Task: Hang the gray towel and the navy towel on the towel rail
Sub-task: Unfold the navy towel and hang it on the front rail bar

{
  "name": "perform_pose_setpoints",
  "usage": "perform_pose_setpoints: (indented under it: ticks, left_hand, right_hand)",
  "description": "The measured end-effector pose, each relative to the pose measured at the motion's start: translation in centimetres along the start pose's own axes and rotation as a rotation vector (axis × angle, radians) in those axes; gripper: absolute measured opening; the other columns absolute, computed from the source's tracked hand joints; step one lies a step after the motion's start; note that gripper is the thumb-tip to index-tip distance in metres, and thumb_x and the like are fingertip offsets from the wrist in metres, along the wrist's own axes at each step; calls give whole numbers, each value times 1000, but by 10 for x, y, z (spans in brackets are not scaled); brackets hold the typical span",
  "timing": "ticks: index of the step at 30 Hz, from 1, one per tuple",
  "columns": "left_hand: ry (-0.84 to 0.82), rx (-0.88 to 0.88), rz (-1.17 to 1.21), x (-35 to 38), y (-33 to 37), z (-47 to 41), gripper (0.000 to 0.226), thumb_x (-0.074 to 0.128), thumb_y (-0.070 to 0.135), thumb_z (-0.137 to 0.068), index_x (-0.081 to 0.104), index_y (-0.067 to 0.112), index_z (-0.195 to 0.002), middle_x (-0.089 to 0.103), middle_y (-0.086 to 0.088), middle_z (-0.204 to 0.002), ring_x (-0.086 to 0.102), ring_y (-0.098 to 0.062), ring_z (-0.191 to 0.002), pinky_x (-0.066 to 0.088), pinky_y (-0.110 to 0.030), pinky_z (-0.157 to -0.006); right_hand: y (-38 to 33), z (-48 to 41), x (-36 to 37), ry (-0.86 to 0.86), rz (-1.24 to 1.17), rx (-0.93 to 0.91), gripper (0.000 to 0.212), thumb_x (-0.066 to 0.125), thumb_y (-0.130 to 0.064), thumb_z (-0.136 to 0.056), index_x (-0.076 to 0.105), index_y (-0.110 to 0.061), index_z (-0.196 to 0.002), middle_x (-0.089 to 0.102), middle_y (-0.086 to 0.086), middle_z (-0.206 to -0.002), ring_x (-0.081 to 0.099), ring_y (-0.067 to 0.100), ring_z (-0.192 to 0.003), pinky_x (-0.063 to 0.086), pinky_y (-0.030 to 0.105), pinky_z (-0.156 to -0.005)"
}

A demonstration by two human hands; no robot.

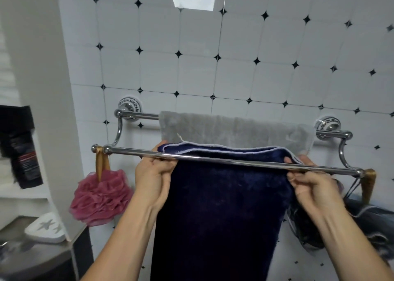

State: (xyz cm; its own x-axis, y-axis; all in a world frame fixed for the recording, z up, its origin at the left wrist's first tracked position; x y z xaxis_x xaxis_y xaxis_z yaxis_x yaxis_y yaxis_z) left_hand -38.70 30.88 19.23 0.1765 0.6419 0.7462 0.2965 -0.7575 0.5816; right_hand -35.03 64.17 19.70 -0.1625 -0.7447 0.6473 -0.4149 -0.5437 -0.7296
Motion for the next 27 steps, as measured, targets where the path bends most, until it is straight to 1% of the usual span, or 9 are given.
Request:
perform_pose_setpoints:
  ticks: [2, 6, 10, 13, 15, 18, 20, 23, 27]
  left_hand:
    - [34, 24, -114, -4, 1, -1, 38, 45, -25, -83, 56, -7, -114, 67, -17, -97, 67, -26, -97, 54, -34, -95]
    - [45, 74, -189, -7, 3, -8, 20, 52, -17, -86, 64, -2, -92, 76, -8, -80, 73, -20, -83, 59, -27, -76]
    - [24, 29, -304, -11, 2, -13, 22, 54, -4, -92, 58, 18, -89, 77, -9, -97, 75, -28, -79, 58, -31, -51]
    - [3, 12, -404, -19, 0, -14, 21, 52, 5, -97, 51, 23, -87, 76, -7, -86, 74, -30, -67, 54, -27, -40]
    - [1, 52, -451, -28, 0, -14, 18, 52, 0, -96, 53, 17, -90, 71, -11, -91, 74, -32, -68, 59, -29, -49]
    - [-92, 8, -427, -46, -3, -10, 26, 55, -11, -88, 56, 5, -109, 71, -12, -102, 74, -36, -86, 61, -34, -78]
    - [-105, -81, -434, -59, -8, -6, 39, 59, -17, -80, 60, -1, -115, 73, -15, -108, 72, -34, -95, 59, -32, -83]
    - [-36, -144, -470, -75, -15, -3, 29, 58, -18, -81, 66, 1, -103, 74, -21, -101, 74, -33, -86, 60, -28, -66]
    - [-12, -213, -490, -91, -28, 3, 18, 55, -1, -93, 59, 11, -105, 76, -12, -95, 73, -35, -64, 49, -27, -32]
  right_hand:
    - [2, -1, -4, 20, 137, -39, 53, 37, 28, -74, 59, -8, -106, 73, 7, -93, 74, 15, -87, 57, 18, -69]
    - [4, -7, -12, 113, 417, -80, 28, 52, 17, -85, 71, -3, -90, 77, 3, -74, 74, 13, -68, 58, 19, -63]
    - [13, -6, -15, 131, 635, -21, 26, 43, -14, -101, 50, -8, -126, 60, 7, -120, 73, 29, -59, 54, 27, -40]
    - [15, -3, -13, 143, 646, 29, 34, 41, -26, -103, 41, -12, -134, 49, 2, -129, 71, 33, -52, 52, 28, -36]
    - [12, 0, -11, 104, 610, 40, 29, 47, -22, -101, 48, -2, -122, 58, 10, -119, 71, 31, -51, 53, 27, -38]
    - [5, 6, -11, -37, 608, 56, 14, 66, -8, -86, 61, 2, -93, 68, 15, -89, 73, 32, -61, 57, 25, -47]
    - [3, 10, -12, -122, 653, 85, 23, 76, 0, -68, 67, 7, -88, 73, 23, -81, 74, 33, -70, 58, 24, -56]
    - [4, 9, -12, -113, 694, 63, 17, 71, 11, -73, 68, 7, -89, 73, 20, -71, 74, 29, -66, 58, 22, -55]
    - [9, 3, -8, -78, 682, 13, 8, 61, 11, -83, 67, 5, -82, 70, 16, -58, 72, 23, -56, 56, 19, -50]
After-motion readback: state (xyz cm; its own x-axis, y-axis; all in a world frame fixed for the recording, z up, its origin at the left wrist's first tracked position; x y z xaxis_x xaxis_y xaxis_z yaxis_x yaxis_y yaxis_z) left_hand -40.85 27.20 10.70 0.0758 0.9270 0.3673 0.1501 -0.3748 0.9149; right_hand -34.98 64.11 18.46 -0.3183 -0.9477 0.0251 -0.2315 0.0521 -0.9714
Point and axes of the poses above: each hand's wrist, its own z-axis away from the middle knuckle, its own x-axis out of the palm, y = z × x, the point moved 1 cm from there along -z, towards the middle knuckle
